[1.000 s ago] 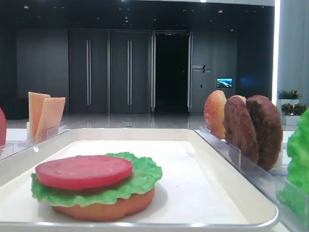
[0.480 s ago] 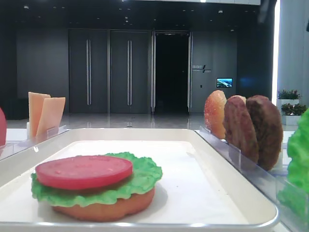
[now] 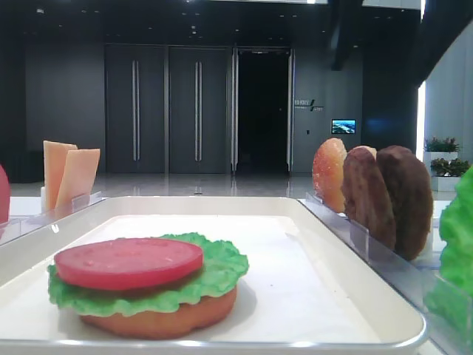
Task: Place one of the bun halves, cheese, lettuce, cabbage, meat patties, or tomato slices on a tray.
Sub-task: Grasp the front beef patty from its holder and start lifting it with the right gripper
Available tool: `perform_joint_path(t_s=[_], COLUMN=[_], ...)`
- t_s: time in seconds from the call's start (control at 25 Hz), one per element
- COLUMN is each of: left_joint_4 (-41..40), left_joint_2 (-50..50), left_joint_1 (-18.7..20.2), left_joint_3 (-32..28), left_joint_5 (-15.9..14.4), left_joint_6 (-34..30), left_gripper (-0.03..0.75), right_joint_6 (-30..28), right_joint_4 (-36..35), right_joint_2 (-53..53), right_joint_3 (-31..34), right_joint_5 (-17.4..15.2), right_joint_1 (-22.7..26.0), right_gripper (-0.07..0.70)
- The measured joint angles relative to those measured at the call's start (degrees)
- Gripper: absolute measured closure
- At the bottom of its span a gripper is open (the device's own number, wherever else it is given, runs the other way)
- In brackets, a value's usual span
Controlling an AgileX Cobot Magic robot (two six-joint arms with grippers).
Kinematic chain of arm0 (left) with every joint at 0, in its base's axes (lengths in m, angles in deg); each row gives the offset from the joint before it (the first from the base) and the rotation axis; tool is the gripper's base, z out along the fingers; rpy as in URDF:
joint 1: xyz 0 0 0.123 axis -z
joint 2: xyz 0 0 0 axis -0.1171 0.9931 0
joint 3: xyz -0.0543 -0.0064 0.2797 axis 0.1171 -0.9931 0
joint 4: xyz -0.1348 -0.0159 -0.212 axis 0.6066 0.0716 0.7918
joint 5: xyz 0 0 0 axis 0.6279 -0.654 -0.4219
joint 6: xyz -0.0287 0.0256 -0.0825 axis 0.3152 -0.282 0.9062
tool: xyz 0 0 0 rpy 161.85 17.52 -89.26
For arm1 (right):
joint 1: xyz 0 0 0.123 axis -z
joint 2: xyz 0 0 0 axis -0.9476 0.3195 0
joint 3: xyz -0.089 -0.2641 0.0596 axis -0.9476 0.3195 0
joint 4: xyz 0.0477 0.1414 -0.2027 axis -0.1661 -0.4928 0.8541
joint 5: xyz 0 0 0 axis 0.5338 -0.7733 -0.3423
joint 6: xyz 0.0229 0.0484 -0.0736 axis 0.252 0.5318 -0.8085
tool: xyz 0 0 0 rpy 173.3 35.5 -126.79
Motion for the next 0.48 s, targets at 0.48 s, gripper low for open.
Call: perform_joint_path(t_s=[0.48], left_joint_4=[0.0], left_joint_2=[0.0], left_joint_1=[0.0], left_joint_3=[0.0], left_joint_5=[0.0], left_joint_6=[0.0], left_gripper=[0.37], right_joint_6=[1.3], right_joint_4=[-0.1], right_joint_2=[6.6], right_joint_3=[-3.6], right_joint_5=[0.4], right_joint_1=[-2.5], right_gripper=[0.161])
